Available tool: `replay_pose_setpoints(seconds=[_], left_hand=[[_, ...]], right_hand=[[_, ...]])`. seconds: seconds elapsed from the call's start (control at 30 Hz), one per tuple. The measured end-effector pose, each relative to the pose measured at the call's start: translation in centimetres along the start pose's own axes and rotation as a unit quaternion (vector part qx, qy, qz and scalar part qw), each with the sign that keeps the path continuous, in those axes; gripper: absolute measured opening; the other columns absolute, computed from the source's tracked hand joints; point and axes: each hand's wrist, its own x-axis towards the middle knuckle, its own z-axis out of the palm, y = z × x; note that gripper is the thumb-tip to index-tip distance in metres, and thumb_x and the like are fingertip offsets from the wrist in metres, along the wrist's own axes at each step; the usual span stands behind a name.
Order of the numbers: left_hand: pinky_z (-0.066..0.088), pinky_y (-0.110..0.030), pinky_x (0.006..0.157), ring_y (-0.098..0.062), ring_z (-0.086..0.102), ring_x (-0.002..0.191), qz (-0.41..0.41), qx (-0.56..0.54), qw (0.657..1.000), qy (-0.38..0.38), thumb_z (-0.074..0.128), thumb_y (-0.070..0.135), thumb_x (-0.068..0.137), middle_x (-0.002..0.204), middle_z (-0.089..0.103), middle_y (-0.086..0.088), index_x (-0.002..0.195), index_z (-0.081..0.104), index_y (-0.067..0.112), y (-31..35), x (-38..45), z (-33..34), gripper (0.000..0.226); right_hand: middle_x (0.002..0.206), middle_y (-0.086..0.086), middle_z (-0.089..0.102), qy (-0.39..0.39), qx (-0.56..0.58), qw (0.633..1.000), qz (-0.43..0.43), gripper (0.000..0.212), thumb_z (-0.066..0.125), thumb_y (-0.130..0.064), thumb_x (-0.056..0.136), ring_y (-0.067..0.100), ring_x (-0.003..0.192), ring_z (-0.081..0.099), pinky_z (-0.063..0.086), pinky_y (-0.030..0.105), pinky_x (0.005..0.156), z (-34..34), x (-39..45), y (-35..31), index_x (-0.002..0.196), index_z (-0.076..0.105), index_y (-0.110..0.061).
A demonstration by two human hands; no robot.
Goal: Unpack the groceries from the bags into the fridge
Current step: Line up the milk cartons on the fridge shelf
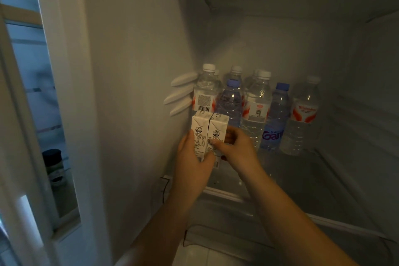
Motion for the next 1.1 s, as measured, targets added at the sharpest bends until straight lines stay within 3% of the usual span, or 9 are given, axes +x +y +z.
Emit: replay_pose_setpoints(seconds=[0.13,0.3,0.47,0.57,0.73,0.87,0.93,1.03,1.1], left_hand=[[0.049,-0.009,0.076,-0.005,0.059,0.104,0.004,0.003,1.000,0.014,0.061,0.007,0.080,0.124,0.056,-0.004,0.135,0.047,0.014,-0.4,1.3,-0.2,0.057],[0.054,-0.033,0.088,-0.009,0.058,0.109,-0.003,0.029,0.999,0.033,0.063,0.021,0.081,0.128,0.053,-0.003,0.137,0.045,0.018,-1.1,2.0,-0.5,0.059],[0.052,-0.037,0.092,-0.014,0.053,0.118,-0.014,0.066,0.997,0.038,0.062,0.030,0.078,0.136,0.046,-0.004,0.142,0.038,0.017,-1.4,2.1,-0.2,0.069],[0.052,-0.036,0.093,-0.015,0.051,0.119,-0.019,0.079,0.996,0.043,0.063,0.023,0.081,0.140,0.041,-0.006,0.143,0.036,0.014,-1.1,1.8,-0.1,0.068],[0.045,-0.019,0.095,-0.013,0.047,0.121,-0.040,0.093,0.994,0.041,0.064,0.013,0.084,0.146,0.022,-0.003,0.146,0.026,0.011,-0.3,1.1,0.1,0.073],[0.047,-0.036,0.099,-0.016,0.045,0.125,-0.021,0.107,0.994,0.007,0.064,0.017,0.082,0.144,0.033,-0.004,0.147,0.024,0.017,0.2,0.6,-0.6,0.076],[0.047,-0.035,0.099,-0.012,0.048,0.122,-0.004,0.096,0.995,-0.022,0.063,0.015,0.082,0.139,0.043,-0.002,0.146,0.028,0.020,0.4,0.0,-1.3,0.073],[0.041,-0.024,0.100,-0.009,0.047,0.122,0.009,0.099,0.992,-0.072,0.062,0.010,0.087,0.138,0.047,0.001,0.141,0.039,0.018,1.5,-1.2,-2.2,0.058],[0.040,-0.028,0.102,-0.012,0.046,0.123,0.050,0.114,0.988,-0.095,0.063,0.011,0.087,0.133,0.049,0.005,0.136,0.045,0.017,2.4,-1.8,-2.5,0.053]], right_hand=[[0.105,0.001,0.068,0.003,-0.003,1.000,-0.012,0.039,0.076,-0.013,0.076,0.011,0.092,0.064,0.056,0.039,0.081,1.2,1.0,-0.1,0.109,0.057,-0.017],[0.105,0.004,0.069,0.010,-0.019,0.999,-0.033,0.039,0.077,-0.014,0.075,0.012,0.092,0.065,0.057,0.039,0.079,2.2,1.6,-0.1,0.109,0.057,-0.013],[0.104,0.002,0.064,0.027,-0.003,0.999,-0.041,0.046,0.077,-0.011,0.074,0.012,0.092,0.064,0.056,0.031,0.078,2.4,1.5,0.0,0.105,0.045,-0.020],[0.103,0.000,0.064,0.041,-0.020,0.997,-0.059,0.045,0.078,-0.012,0.073,0.010,0.092,0.063,0.053,0.020,0.074,2.5,1.4,0.3,0.104,0.047,-0.018],[0.106,0.001,0.065,0.042,-0.041,0.996,-0.068,0.044,0.078,-0.014,0.074,0.005,0.089,0.062,0.048,0.010,0.067,2.5,1.3,0.2,0.109,0.051,-0.013],[0.102,-0.008,0.060,0.023,-0.076,0.994,-0.070,0.049,0.077,-0.015,0.076,0.005,0.093,0.060,0.044,0.006,0.067,1.8,0.5,-0.8,0.117,0.051,-0.013],[0.102,-0.012,0.056,0.016,-0.109,0.991,-0.070,0.052,0.074,-0.016,0.078,0.001,0.092,0.054,0.040,0.003,0.067,0.7,-0.5,-1.5,0.124,0.050,-0.016],[0.123,-0.006,0.057,0.025,-0.205,0.975,-0.085,0.055,0.072,-0.021,0.080,0.004,0.105,0.049,0.039,0.016,0.084,-2.0,-2.7,-2.2,0.131,0.050,-0.018],[0.130,-0.007,0.052,0.040,-0.263,0.960,-0.088,0.060,0.073,-0.025,0.079,0.010,0.118,0.048,0.036,0.021,0.090,-3.7,-4.6,-2.7,0.134,0.048,-0.021]])
